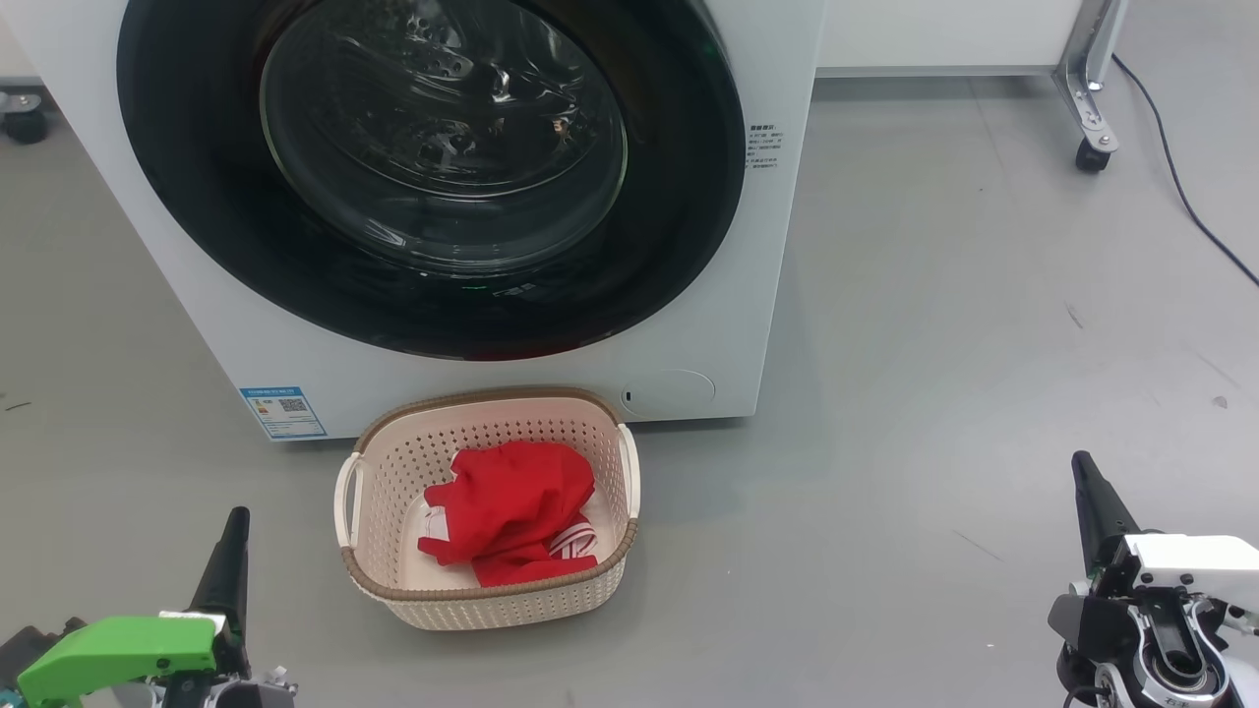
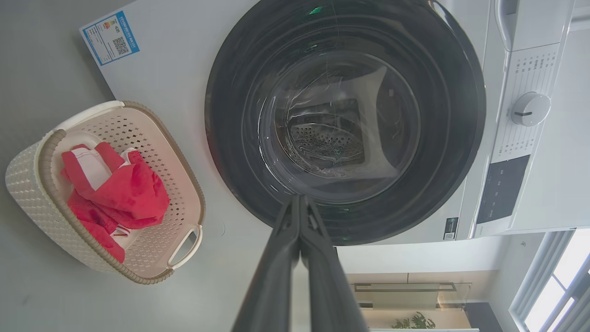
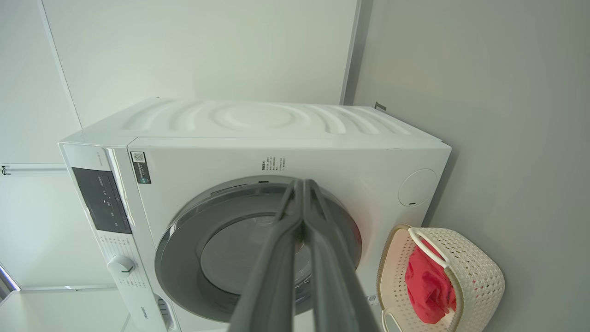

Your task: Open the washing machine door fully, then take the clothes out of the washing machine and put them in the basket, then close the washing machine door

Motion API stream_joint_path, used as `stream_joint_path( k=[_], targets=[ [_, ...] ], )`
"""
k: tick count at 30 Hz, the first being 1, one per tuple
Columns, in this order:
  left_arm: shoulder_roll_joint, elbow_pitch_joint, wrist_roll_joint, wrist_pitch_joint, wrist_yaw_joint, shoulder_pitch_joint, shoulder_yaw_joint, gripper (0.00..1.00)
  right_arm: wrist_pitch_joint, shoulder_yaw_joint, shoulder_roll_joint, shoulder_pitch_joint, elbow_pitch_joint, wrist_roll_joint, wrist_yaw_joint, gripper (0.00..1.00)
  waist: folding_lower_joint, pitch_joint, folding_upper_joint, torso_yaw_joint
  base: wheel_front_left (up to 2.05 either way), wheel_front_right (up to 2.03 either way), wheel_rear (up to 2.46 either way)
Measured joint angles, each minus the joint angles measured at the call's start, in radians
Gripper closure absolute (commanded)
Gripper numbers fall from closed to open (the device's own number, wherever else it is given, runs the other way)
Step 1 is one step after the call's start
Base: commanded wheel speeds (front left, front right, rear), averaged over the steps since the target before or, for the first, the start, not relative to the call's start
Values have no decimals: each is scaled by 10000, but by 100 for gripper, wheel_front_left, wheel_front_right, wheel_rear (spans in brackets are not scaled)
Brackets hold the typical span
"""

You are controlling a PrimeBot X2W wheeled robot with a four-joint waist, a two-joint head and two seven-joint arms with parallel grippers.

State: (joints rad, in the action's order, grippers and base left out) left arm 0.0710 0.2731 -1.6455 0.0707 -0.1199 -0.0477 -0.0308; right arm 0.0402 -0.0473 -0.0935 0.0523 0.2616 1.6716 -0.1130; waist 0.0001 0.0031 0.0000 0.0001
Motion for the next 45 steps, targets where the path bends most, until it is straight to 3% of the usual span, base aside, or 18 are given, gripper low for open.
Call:
stream_joint_path(
  k=[45],
  targets=[
    [-23, 56, 0, 2, -2, -92, -21, 100, 31, -40, 4, 13, 132, 0, -33, 100, -1, -5, 0, 0, 0, 0, 0]
  ],
)
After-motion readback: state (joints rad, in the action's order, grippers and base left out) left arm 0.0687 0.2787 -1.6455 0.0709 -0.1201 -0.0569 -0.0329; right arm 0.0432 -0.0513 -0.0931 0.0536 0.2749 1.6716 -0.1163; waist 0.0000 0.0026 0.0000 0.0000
